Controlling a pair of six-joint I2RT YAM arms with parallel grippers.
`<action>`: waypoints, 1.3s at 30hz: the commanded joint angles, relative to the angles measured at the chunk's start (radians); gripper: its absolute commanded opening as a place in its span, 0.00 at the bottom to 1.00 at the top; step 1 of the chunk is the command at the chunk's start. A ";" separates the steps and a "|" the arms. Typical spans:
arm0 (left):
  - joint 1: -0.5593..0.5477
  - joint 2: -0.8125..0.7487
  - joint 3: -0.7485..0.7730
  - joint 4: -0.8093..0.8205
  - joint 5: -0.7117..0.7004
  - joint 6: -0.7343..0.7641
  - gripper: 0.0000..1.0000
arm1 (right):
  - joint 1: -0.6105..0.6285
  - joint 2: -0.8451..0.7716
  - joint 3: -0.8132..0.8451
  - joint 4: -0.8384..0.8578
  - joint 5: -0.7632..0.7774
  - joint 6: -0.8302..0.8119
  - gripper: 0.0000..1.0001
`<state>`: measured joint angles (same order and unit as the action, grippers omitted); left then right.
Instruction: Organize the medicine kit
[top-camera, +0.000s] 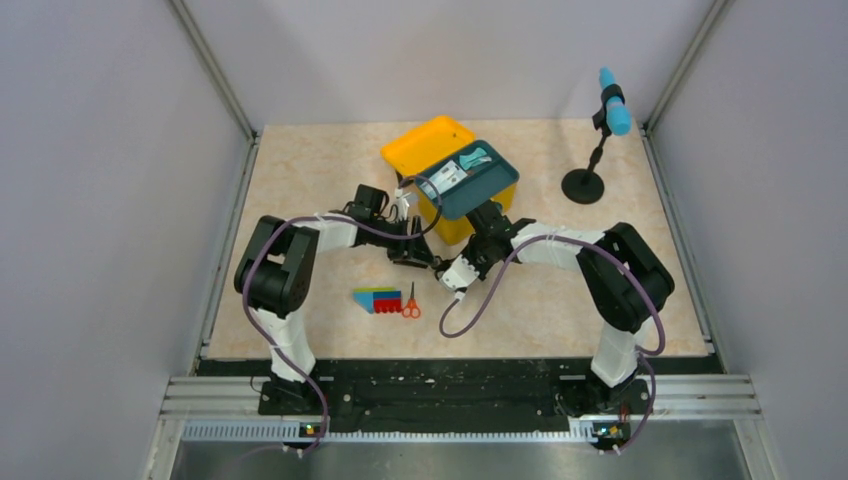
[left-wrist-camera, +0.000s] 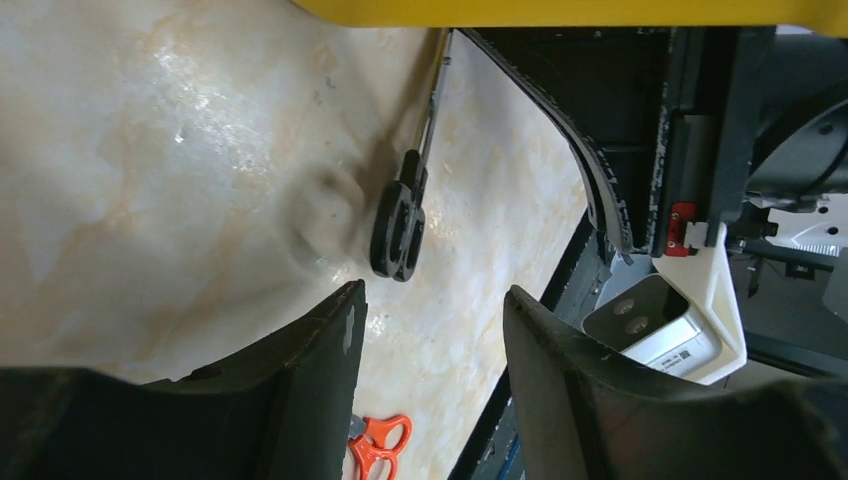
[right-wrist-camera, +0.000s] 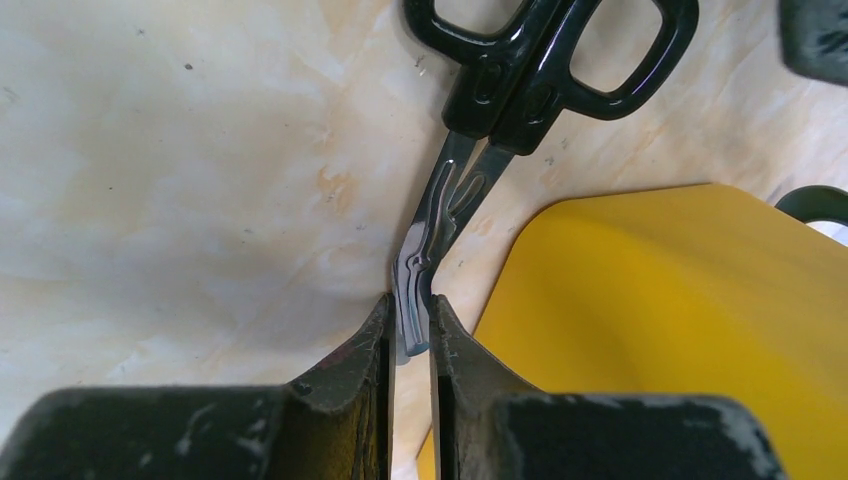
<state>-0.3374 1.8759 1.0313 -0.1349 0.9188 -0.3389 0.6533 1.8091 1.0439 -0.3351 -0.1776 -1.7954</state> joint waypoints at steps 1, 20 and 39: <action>0.002 0.029 0.048 0.016 0.001 0.001 0.57 | -0.001 0.069 -0.063 -0.091 -0.033 0.028 0.06; -0.021 0.100 0.085 0.122 0.115 0.016 0.04 | 0.001 0.061 -0.074 -0.061 -0.046 0.011 0.06; -0.021 -0.097 0.196 -0.494 0.114 0.596 0.00 | -0.252 -0.399 0.136 -0.543 -0.374 0.462 0.73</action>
<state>-0.3538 1.8736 1.1477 -0.4065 0.9810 0.0132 0.4770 1.5536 1.1275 -0.7441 -0.4168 -1.5509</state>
